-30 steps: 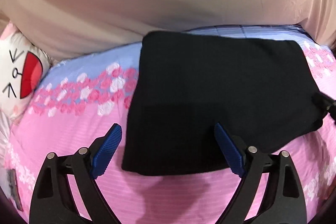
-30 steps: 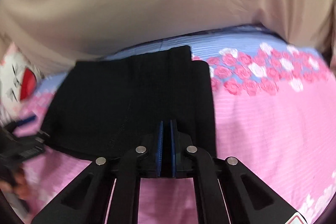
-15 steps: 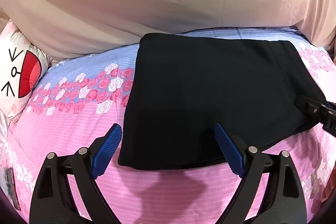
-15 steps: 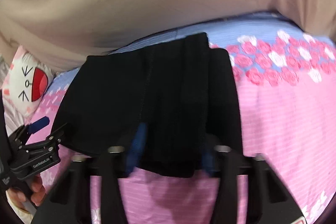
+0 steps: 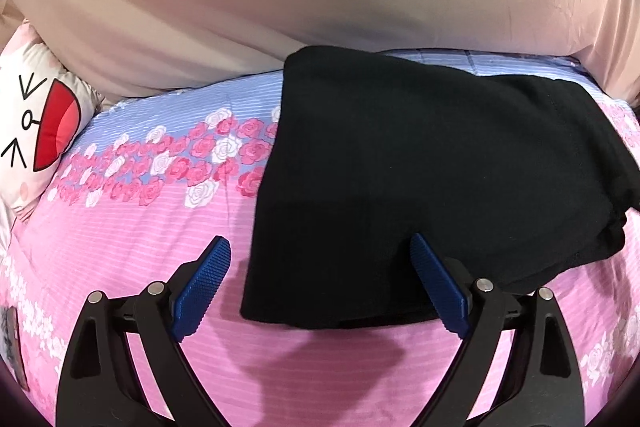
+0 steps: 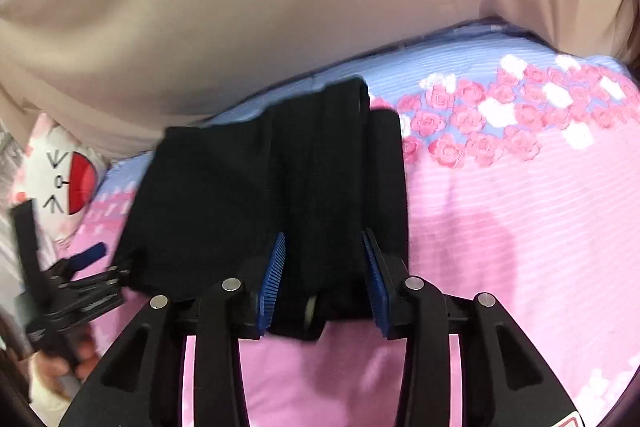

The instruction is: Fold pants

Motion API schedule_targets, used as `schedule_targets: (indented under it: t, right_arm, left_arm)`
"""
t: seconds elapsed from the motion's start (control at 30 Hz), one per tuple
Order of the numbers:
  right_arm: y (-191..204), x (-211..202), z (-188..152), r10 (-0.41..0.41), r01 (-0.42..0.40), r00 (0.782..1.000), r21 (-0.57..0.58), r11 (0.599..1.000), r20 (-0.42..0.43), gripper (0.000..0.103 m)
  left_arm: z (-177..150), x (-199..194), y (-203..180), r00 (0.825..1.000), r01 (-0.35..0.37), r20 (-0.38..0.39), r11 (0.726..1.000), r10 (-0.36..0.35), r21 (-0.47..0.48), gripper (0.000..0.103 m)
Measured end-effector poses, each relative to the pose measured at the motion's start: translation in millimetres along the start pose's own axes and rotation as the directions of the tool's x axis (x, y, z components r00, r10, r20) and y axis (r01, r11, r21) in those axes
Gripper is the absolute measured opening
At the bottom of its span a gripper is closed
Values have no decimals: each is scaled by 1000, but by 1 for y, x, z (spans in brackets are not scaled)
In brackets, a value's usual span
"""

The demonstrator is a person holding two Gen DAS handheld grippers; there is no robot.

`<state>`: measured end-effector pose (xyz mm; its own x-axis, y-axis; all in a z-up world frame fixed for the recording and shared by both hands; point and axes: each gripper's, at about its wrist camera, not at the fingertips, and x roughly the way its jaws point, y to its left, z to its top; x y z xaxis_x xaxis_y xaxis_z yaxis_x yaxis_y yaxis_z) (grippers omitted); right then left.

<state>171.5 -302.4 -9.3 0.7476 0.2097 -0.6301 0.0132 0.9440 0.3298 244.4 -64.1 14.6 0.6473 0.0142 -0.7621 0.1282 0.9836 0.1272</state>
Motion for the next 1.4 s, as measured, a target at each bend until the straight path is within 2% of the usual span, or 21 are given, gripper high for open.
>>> schedule_targets:
  t: [0.13, 0.2, 0.27, 0.47, 0.5, 0.6, 0.7, 0.83, 0.9, 0.93, 0.97, 1.03, 1.1, 1.17, 1.2, 1.23, 1.27, 1.3, 1.33, 1.37, 1.4]
  right_arm:
    - [2, -2, -20, 6, -8, 999, -46, 999, -44, 50]
    - [4, 11, -31, -20, 13, 996, -85, 996, -90, 51]
    - [5, 21, -37, -12, 0, 993, -106, 994, -119, 51]
    - [21, 42, -37, -18, -2, 990, -149, 989, -137, 47]
    - [20, 40, -36, -11, -9, 990, -144, 990, -138, 47]
    - [13, 27, -35, 78, -89, 986, -67, 994, -144, 49]
    - [2, 15, -34, 160, -160, 980, 11, 987, -116, 49]
    - [-1, 22, -28, 167, -164, 982, 40, 986, -92, 47]
    - [-7, 28, -26, 162, -156, 983, 73, 985, -89, 45]
    - [-9, 32, -26, 139, -132, 986, 79, 988, -93, 21]
    - [-9, 34, -27, 114, -107, 988, 67, 992, -101, 11]
    - [1, 23, -24, 82, -81, 995, 11, 997, -63, 9]
    - [14, -10, -12, 45, -42, 998, -54, 998, 54, 8]
    - [14, -27, -3, 0, 9, 993, -80, 997, 118, 8]
    - [7, -22, -4, -63, 74, 992, -91, 993, 114, 8]
    - [-2, -5, -6, -97, 101, 994, -86, 991, 56, 9]
    - [-15, 16, -13, -103, 101, 994, -62, 993, -32, 9]
    - [-30, 31, -22, -72, 72, 994, -13, 997, -83, 10]
    - [-38, 24, -25, -23, 25, 999, 41, 999, -45, 10]
    - [-37, 16, -21, -24, 26, 998, 47, 999, -52, 12]
    - [-35, 2, -17, -45, 46, 999, 38, 998, -19, 15]
  left_arm:
    - [-1, -5, 3, 1000, 23, -1, 1000, -23, -14, 89]
    - [-4, -7, 0, 1000, 30, -4, 1000, -30, -6, 89]
    - [-8, -10, -4, 1000, 28, 1, 1000, -28, 11, 89]
    - [-11, -14, -11, 1000, 28, 8, 999, -28, 24, 89]
    - [-11, -14, -11, 999, 31, 6, 999, -31, 22, 89]
    - [-10, -16, -9, 999, 38, 7, 999, -38, 16, 89]
    - [-11, -17, -6, 999, 49, 8, 999, -49, 3, 89]
    - [-12, -18, -8, 998, 56, 7, 998, -56, 6, 89]
    - [-12, -20, -10, 998, 64, 9, 998, -64, 12, 89]
    - [-12, -20, -10, 998, 65, 11, 998, -66, 11, 89]
    - [-12, -21, -10, 998, 65, 13, 998, -65, 9, 89]
    - [-12, -21, -10, 998, 65, 11, 998, -66, 10, 89]
    - [-12, -20, -11, 998, 61, 14, 998, -61, 16, 89]
    - [-11, -17, -12, 999, 51, 17, 998, -51, 22, 89]
    - [-11, -15, -12, 998, 52, 17, 998, -53, 25, 90]
    - [-11, -13, -13, 998, 52, 16, 998, -52, 28, 91]
    - [-12, -8, -14, 999, 51, 10, 998, -51, 33, 91]
    - [-13, -3, -16, 999, 52, -2, 998, -51, 37, 91]
    - [-14, 0, -16, 999, 54, -10, 998, -54, 37, 91]
    - [-15, 2, -15, 999, 52, -15, 998, -52, 32, 92]
    - [-15, 1, -14, 998, 54, -13, 998, -54, 29, 92]
